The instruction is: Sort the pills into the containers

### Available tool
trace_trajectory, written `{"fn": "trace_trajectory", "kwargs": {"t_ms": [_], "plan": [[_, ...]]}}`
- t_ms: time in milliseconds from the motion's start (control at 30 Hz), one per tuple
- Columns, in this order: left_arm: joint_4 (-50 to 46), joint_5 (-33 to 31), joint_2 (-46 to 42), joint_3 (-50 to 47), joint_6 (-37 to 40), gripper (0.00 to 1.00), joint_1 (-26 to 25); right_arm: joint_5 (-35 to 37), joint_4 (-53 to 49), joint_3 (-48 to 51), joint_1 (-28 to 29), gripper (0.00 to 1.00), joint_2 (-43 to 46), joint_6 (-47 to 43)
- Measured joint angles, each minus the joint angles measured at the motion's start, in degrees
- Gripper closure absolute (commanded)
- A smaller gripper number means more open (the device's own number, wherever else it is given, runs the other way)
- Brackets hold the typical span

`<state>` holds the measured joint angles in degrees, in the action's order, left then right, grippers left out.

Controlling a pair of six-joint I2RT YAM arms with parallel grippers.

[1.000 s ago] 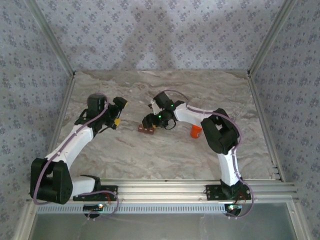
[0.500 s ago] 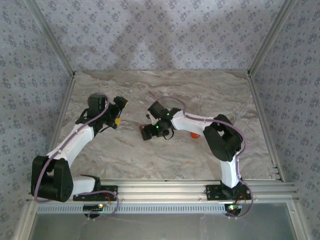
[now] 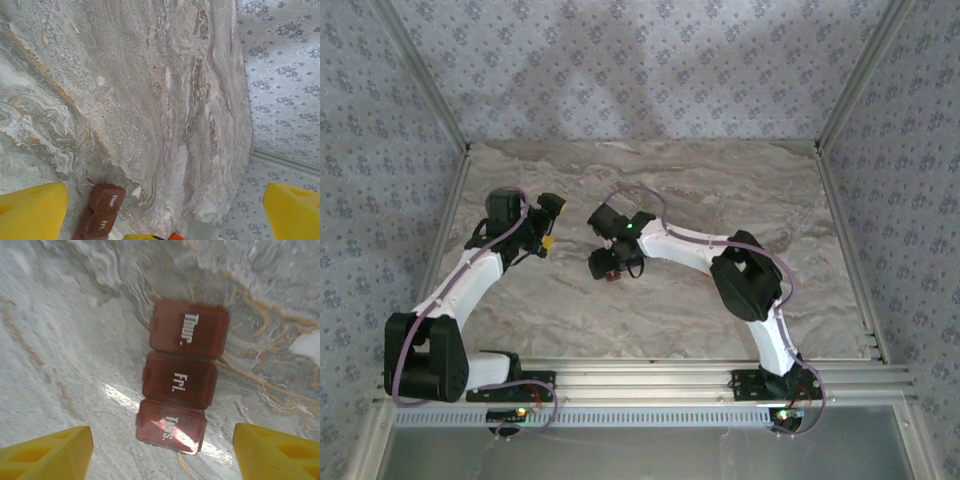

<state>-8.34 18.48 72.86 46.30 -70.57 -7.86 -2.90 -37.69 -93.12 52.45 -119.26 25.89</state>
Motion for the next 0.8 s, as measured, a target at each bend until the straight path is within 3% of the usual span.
{"fn": "trace_trajectory", "kwargs": {"t_ms": [800], "plan": [[1.4,0.6,-0.1,-1.8,-0.2,0.0,0.4,2.1,-3.3,-4.6,0.4,0.39,-5.8,0.2]]}}
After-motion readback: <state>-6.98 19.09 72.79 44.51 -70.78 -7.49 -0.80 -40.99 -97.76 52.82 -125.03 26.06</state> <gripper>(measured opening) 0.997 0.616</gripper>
